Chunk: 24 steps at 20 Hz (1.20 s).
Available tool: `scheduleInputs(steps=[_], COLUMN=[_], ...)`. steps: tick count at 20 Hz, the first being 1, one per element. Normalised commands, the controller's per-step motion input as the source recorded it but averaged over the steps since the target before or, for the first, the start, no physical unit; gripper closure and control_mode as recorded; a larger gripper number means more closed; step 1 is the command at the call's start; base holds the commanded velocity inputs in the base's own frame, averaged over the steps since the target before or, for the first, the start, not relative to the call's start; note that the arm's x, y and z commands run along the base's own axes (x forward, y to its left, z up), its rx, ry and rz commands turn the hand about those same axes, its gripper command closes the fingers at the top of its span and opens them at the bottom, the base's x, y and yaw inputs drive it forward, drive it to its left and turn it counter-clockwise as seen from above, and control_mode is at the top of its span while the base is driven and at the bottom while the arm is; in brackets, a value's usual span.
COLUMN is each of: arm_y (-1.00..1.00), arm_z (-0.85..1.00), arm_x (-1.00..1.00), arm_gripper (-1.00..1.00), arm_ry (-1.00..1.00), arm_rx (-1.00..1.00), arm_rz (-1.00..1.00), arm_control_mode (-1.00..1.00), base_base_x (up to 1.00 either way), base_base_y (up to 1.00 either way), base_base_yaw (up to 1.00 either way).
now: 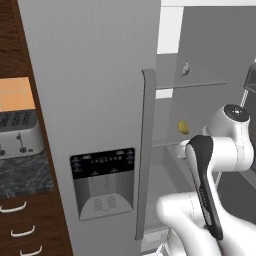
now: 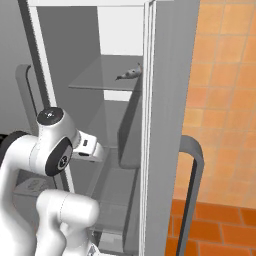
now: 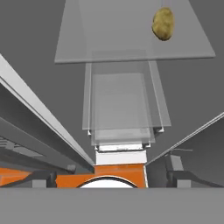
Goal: Place one potato and one fish in each tupperware on the nearby counter, to pack two identical lunches.
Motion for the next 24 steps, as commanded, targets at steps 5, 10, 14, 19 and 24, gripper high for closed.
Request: scheduleInputs(steps=[5,10,14,19,24], arm_y=[-0.3,-0.37,-0.09,-0.15,-0.18], arm_z=[-0.04,-0.22,-0.12,-0.04,0.0], arm_x=[0.18,0.55,0.73,0.63,0.43], arm_gripper=[-1.0,-1.0,-1.0,-1.0,-1.0], arm_ry=[-0.08,-0.07,0.0,0.0,0.0], arm_rx=[0.0,-0.01,0.0,0.0,0.0], arm_rz=[-0.02,-0.05,-0.09,-0.04,0.0], arm_control_mode=[-1.0,-1.0,-1.0,-1.0,-1.0], base_base_x=[0.0,0.0,0.0,0.0,0.0], base_base_y=[0.0,0.0,0.0,0.0,0.0], base_base_yaw=[0.0,0.0,0.0,0.0,0.0])
